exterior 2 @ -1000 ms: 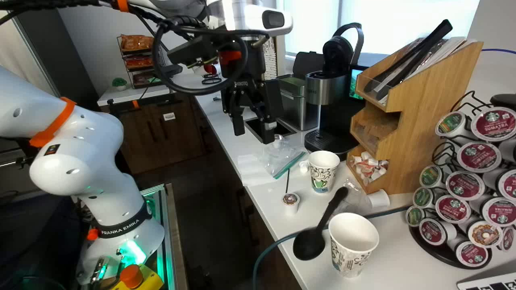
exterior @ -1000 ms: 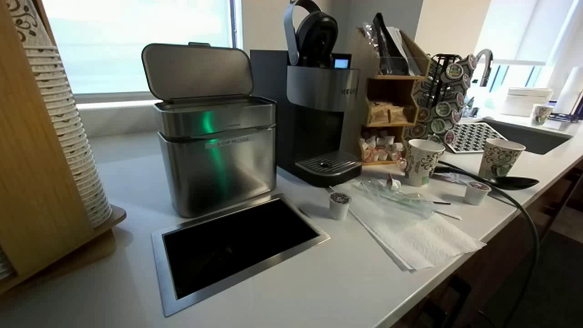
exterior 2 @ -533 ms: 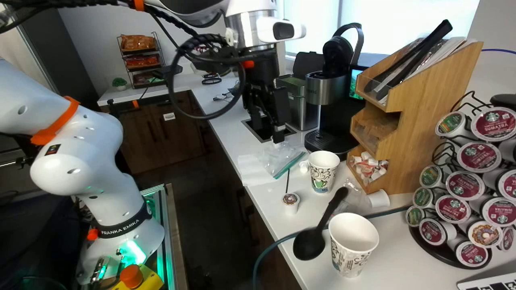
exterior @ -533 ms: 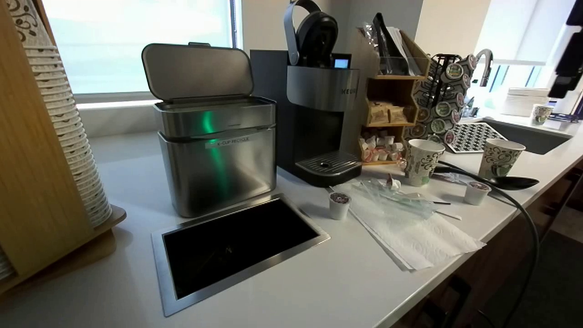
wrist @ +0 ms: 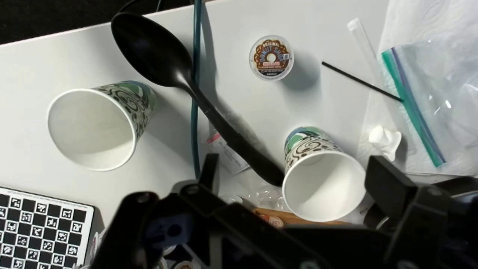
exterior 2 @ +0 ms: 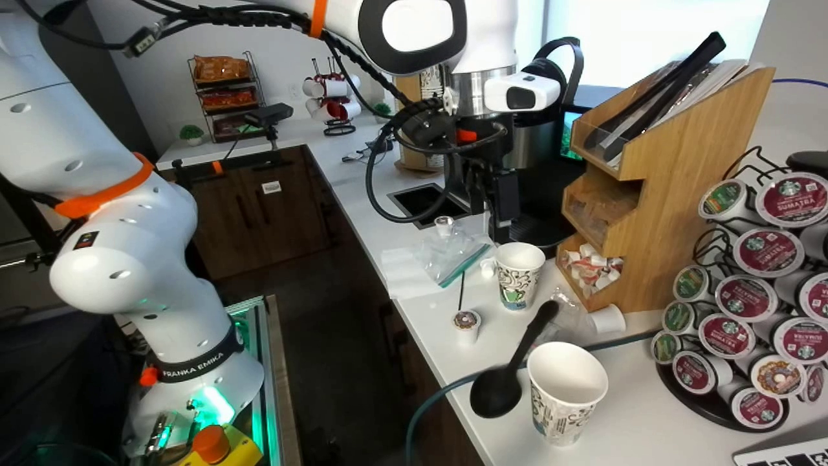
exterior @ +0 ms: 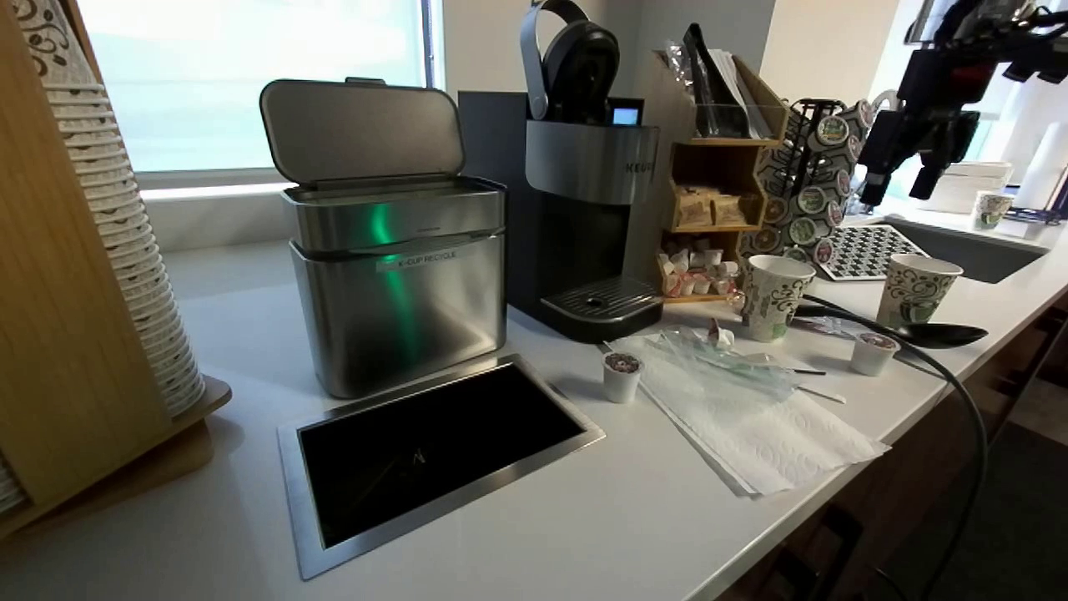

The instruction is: Put the left cup in the right cup

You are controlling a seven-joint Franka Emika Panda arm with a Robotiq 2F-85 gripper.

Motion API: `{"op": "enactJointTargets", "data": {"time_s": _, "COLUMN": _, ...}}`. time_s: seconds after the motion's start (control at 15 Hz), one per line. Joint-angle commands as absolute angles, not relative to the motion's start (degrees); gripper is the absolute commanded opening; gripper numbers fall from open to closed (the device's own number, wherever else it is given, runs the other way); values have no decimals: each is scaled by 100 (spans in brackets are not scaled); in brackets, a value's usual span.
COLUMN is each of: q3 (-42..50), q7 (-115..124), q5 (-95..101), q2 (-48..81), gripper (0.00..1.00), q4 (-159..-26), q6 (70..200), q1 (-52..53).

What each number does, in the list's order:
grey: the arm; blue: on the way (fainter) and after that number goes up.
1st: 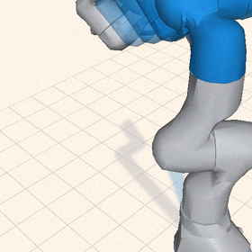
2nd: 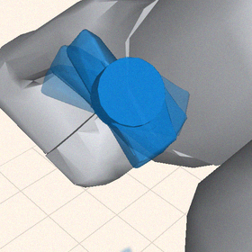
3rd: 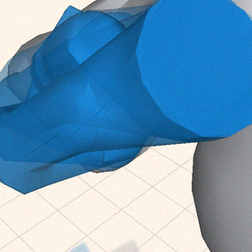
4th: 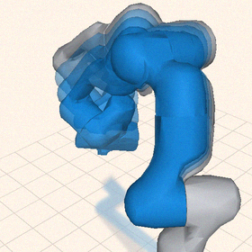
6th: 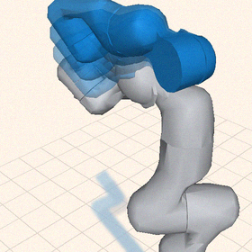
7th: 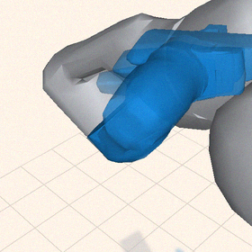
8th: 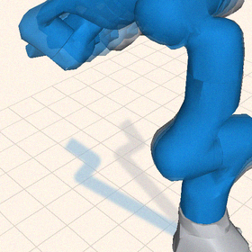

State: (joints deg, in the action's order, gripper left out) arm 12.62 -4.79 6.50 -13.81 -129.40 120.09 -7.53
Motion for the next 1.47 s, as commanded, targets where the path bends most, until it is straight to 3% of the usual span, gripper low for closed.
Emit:
{"op": "enactJointTargets", "data": {"time_s": 0.0, "q3": 1179, "q7": -505, "q5": 624, "q2": -1418, "gripper": 100, "q4": -12932, "q6": 11998, "q1": -849}}
{"op": "enactJointTargets", "data": {"time_s": 0.53, "q3": 1186, "q7": 632, "q5": -1375, "q2": -92, "gripper": 100, "q4": -12686, "q6": 13332, "q1": -829}}
{"op": "enactJointTargets", "data": {"time_s": 1.13, "q3": 1111, "q7": 1435, "q5": -1697, "q2": 678, "gripper": 100, "q4": -12391, "q6": 13650, "q1": -891}}
{"op": "enactJointTargets", "data": {"time_s": 1.33, "q3": 1138, "q7": 1572, "q5": -1586, "q2": 572, "gripper": 95, "q4": -12492, "q6": 13657, "q1": -907}}
{"op": "enactJointTargets", "data": {"time_s": 1.4, "q3": 1147, "q7": 1627, "q5": -1541, "q2": 549, "gripper": 88, "q4": -12510, "q6": 13674, "q1": -913}}
